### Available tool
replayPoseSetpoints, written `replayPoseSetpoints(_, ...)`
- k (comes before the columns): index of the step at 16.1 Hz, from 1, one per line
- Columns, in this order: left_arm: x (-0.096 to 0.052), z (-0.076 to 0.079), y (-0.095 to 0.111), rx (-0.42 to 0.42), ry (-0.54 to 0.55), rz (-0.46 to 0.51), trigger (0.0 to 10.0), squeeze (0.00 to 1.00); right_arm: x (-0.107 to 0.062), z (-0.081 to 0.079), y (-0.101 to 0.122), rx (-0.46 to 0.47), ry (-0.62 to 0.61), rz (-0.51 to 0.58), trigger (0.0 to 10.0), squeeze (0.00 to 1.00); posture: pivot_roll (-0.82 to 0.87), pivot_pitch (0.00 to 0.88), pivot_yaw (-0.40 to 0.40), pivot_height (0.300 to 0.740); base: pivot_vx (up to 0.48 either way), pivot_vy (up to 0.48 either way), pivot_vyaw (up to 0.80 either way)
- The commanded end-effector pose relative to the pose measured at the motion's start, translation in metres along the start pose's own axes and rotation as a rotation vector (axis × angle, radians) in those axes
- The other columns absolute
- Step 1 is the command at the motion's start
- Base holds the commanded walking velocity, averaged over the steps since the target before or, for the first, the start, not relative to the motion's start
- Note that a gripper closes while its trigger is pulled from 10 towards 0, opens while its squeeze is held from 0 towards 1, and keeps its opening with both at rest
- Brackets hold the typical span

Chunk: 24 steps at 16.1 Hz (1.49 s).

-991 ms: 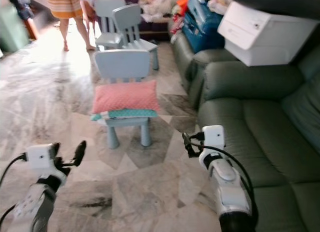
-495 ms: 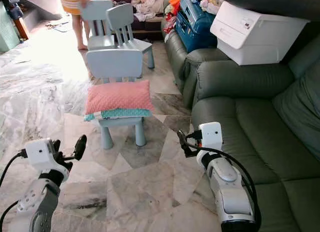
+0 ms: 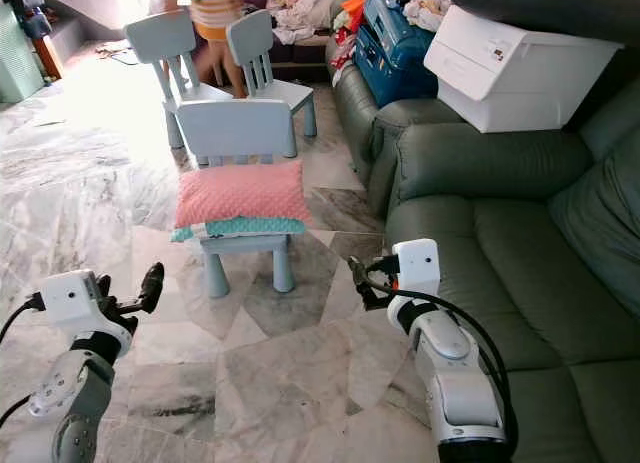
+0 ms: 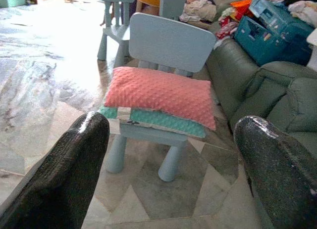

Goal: Move the pillow to the sofa

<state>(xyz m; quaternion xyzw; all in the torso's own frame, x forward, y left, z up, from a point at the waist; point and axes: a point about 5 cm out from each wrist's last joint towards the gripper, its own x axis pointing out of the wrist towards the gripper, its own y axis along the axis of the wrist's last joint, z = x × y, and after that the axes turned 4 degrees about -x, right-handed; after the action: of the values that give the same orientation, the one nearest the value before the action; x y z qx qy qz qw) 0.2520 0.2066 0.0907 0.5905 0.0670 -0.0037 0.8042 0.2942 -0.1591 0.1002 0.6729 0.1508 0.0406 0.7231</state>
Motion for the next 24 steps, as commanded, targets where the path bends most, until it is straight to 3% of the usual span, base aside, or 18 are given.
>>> replayPoseSetpoints(1,0.001,0.0,0.003,0.019,0.004,0.002,10.0,0.0,0.0,-0.001,0.009,-0.007,0.007,0.03,10.0,0.0,-0.04,0.0,-0.019,0.74,0.0,0.0,0.0)
replayPoseSetpoints(8,0.004,0.007,0.01,0.008,-0.034,0.021,10.0,0.0,0.001,-0.002,0.011,-0.004,0.008,0.043,10.0,0.0,-0.05,0.0,-0.018,0.74,0.0,0.0,0.0)
replayPoseSetpoints(10,0.005,0.008,0.018,0.009,-0.058,0.092,10.0,0.0,0.003,-0.001,0.014,-0.009,0.014,0.049,10.0,0.0,-0.05,0.0,-0.021,0.74,0.0,0.0,0.0)
replayPoseSetpoints(17,0.005,0.003,0.015,-0.064,0.004,0.071,10.0,0.0,0.004,0.0,0.017,-0.009,0.022,0.063,10.0,0.0,-0.04,0.0,-0.026,0.74,0.0,0.0,0.0)
replayPoseSetpoints(24,0.006,0.002,0.012,-0.055,0.011,0.053,10.0,0.0,0.004,0.001,0.016,-0.007,0.017,0.057,10.0,0.0,-0.04,0.0,-0.025,0.74,0.0,0.454,0.0)
